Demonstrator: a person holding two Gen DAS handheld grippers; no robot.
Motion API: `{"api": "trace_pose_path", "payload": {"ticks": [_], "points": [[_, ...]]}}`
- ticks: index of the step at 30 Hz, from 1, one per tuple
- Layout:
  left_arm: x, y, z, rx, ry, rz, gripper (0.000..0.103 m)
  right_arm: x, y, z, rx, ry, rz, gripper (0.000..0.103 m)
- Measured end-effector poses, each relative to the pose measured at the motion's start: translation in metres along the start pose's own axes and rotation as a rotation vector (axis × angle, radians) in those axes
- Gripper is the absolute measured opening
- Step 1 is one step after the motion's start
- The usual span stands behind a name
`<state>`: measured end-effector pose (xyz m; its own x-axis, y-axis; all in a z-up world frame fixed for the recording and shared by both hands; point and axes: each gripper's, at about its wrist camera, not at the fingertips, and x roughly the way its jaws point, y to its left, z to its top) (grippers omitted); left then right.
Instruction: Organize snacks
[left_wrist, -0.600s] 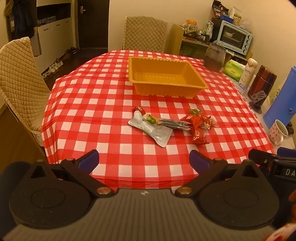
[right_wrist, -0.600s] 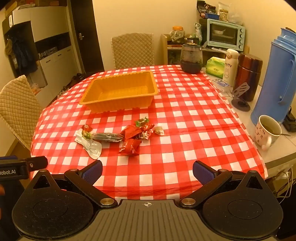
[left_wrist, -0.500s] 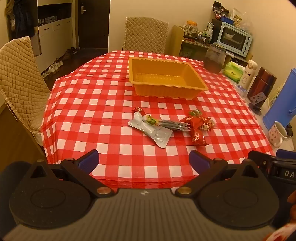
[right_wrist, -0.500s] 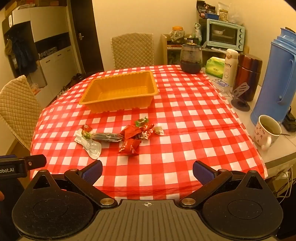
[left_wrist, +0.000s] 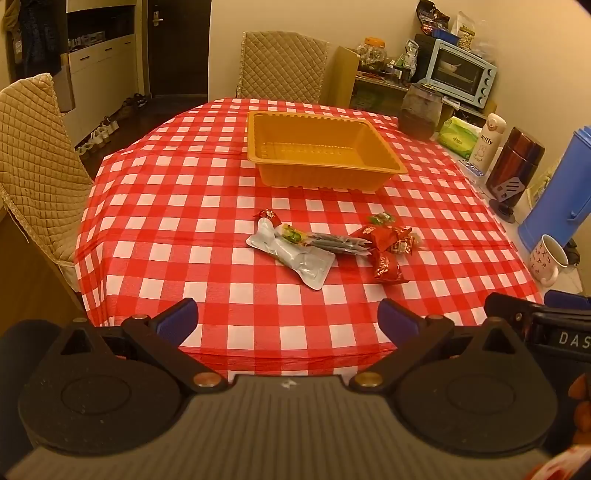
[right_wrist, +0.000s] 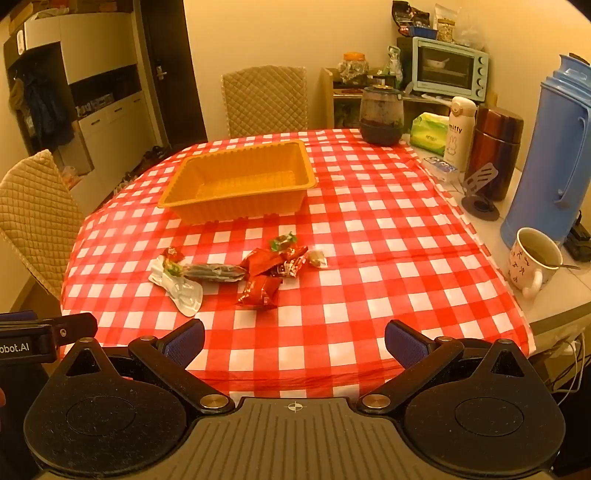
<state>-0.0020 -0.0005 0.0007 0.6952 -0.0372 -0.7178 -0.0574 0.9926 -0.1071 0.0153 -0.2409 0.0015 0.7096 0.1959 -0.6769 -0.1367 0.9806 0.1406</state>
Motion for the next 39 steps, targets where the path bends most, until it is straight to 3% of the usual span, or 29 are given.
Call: {"api": "trace_pose_path", "payload": {"ticks": [39], "points": [[0.0012,-0.0026,-0.0023,0.006,0.009,-0.018,0.103,0.001,-0.0006,-0.0031,0.008,0.001,0.002,0.103]]}}
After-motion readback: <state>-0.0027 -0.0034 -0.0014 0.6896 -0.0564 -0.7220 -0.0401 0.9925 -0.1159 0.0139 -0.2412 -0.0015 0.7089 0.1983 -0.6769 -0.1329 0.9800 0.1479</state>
